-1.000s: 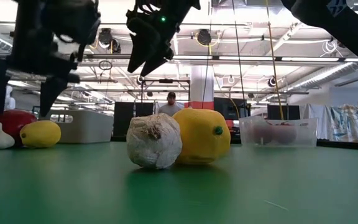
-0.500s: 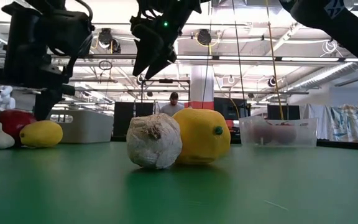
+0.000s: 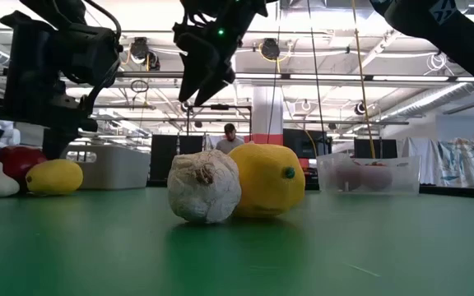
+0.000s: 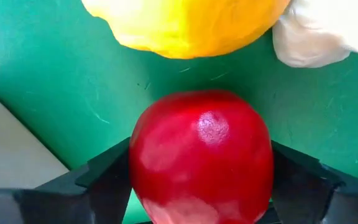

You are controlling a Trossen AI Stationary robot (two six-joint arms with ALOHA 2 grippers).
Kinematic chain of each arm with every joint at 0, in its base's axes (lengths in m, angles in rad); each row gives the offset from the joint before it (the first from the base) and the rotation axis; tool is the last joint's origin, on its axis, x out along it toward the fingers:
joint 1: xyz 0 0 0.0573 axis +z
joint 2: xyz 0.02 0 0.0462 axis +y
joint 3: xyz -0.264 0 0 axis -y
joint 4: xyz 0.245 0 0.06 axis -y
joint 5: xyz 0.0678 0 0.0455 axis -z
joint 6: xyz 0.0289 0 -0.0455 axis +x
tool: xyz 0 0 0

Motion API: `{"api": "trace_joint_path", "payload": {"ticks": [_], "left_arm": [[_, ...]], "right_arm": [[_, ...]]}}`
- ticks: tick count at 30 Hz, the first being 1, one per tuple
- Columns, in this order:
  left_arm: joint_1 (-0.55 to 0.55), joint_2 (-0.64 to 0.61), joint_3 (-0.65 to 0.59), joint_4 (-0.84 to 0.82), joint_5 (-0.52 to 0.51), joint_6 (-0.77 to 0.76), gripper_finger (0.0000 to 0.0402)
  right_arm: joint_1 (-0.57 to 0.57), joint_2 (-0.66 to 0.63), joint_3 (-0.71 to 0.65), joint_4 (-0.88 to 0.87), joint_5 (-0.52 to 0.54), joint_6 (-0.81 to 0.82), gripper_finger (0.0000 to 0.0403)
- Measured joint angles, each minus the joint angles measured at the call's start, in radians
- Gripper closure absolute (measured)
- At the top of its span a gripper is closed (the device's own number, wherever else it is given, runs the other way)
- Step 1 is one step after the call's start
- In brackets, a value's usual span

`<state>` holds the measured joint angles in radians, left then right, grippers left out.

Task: Sort produce into baskets
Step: Put the tomato into the transparent bin

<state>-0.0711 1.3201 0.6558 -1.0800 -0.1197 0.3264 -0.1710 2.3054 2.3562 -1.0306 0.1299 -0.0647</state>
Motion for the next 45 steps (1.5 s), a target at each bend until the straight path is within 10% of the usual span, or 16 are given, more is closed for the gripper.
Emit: {"api": "trace_joint_path", "payload": {"ticks": [17,22,29,45], "left_arm": [[0.136,-0.360,0.319,-0.208,-0.026,-0.315,0.0097],[0.180,-0.600,0.305,0.035,-0.006,-0.495,0.0097],[0.190,-0.782,0.189,0.464,0.035,-0.756,0.0097],[0.190,-0.797,0.051,1.116,0.009,-0.997,0.0097]], "right_arm": [[-0.033,-0.140,0.000,-0.079,0.051,-0.176,0.0049],[-0.051,-0.235,0.001,0.084,0.037,-0.296,0.0051],[-0.086,-0.273,0.001,0.331,-0.259,-0.280,0.0051],[0.045,-0.249,0.000,0.585,-0.339,-0.463,0.0051]]}}
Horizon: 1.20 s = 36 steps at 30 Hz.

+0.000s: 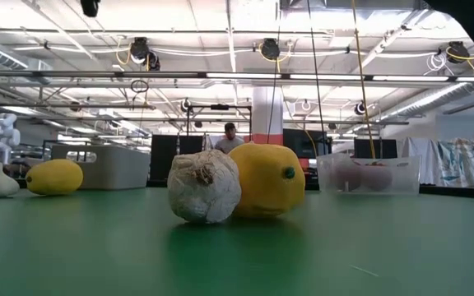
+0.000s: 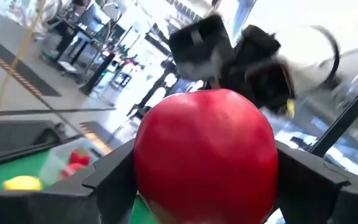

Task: Sort produce into baskets
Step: Put the tomato into the transparent bin

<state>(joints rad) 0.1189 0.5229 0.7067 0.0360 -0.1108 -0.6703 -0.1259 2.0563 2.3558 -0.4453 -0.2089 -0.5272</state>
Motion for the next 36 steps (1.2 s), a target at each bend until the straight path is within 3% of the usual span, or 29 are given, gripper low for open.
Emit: {"api": "trace_joint_path", "payload": {"ticks": [7,14,20,36], "left_arm": [[0.000,0.122,0.000,0.022,0.050,-0.059,0.0097],[0.000,0.203,0.000,0.142,0.085,-0.057,0.0097],[0.000,0.212,-0.001,0.187,0.095,-0.057,0.0097],[0.000,0.262,0.000,0.221,0.100,-0.057,0.0097]], "right_arm": [[0.051,0.024,-0.001,0.010,0.112,-0.098,0.0051],[0.064,0.024,-0.001,-0.041,0.148,-0.042,0.0051],[0.064,0.024,-0.001,-0.106,0.265,-0.009,0.0051],[0.065,0.031,0.000,-0.078,0.257,-0.012,0.0051]]}}
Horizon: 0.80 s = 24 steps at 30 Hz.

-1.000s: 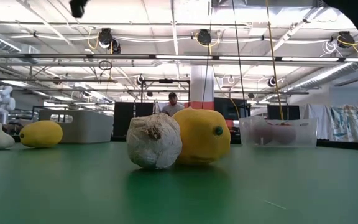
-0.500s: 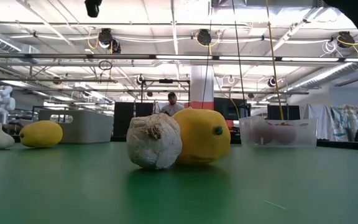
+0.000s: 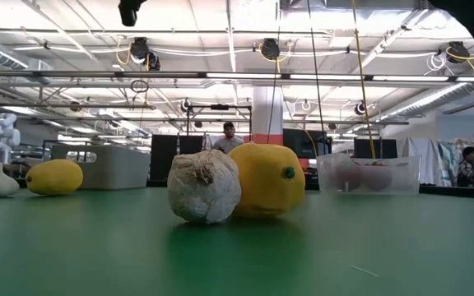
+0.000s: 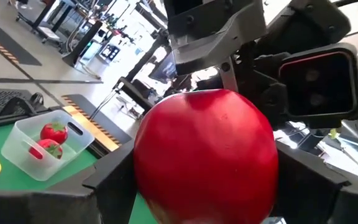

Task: Sort produce into baskets
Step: Put the tomato into the transparent bin

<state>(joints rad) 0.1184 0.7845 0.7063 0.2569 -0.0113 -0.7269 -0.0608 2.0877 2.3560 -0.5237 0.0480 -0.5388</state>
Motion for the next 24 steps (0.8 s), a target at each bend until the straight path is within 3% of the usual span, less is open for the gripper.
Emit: {"api": "trace_joint_path", "payload": {"ticks": [5,13,24], "left_arm": [[0.000,0.000,0.000,0.016,0.000,0.018,0.0092],[0.000,0.001,0.000,-0.046,-0.013,0.051,0.0045],[0.000,0.000,0.000,-0.027,-0.009,0.055,0.0041]], "right_arm": [[-0.003,0.003,0.000,-0.011,0.005,0.000,0.0051],[-0.006,0.003,0.001,-0.026,0.014,0.000,0.0051],[-0.022,0.003,0.001,-0.074,0.014,0.064,0.0053]]}}
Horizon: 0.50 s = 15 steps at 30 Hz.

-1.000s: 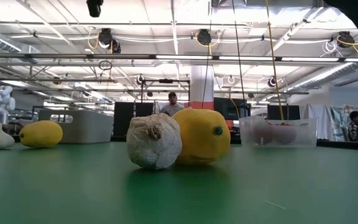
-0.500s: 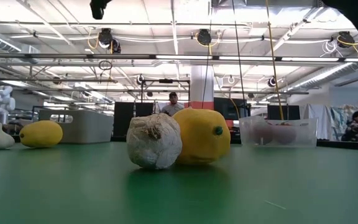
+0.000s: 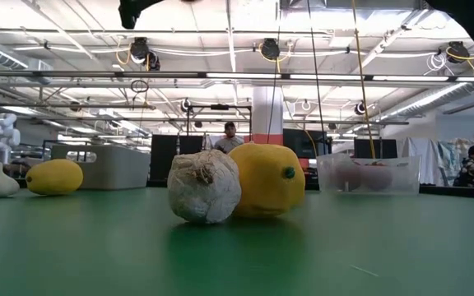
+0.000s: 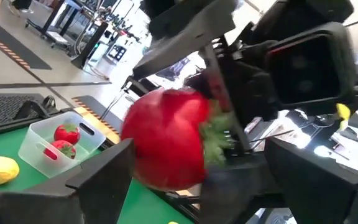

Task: Sort produce into baskets
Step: Put the tomato into the transparent bin

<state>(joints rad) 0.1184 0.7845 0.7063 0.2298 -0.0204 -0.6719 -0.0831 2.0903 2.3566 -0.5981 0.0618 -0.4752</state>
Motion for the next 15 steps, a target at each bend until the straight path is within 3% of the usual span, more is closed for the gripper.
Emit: {"api": "trace_joint_path", "payload": {"ticks": [5,11,15], "left_arm": [[-0.001,-0.009,0.000,0.003,0.039,0.000,0.0041],[0.000,-0.052,0.000,0.001,0.081,0.009,0.0041],[0.000,-0.091,0.000,-0.004,0.078,0.033,0.0041]], "right_arm": [[-0.024,0.000,0.000,-0.170,0.045,0.111,0.0105],[-0.042,0.001,0.000,-0.507,0.038,0.243,0.0212],[-0.050,0.026,-0.002,-0.626,-0.007,0.272,0.0292]]}}
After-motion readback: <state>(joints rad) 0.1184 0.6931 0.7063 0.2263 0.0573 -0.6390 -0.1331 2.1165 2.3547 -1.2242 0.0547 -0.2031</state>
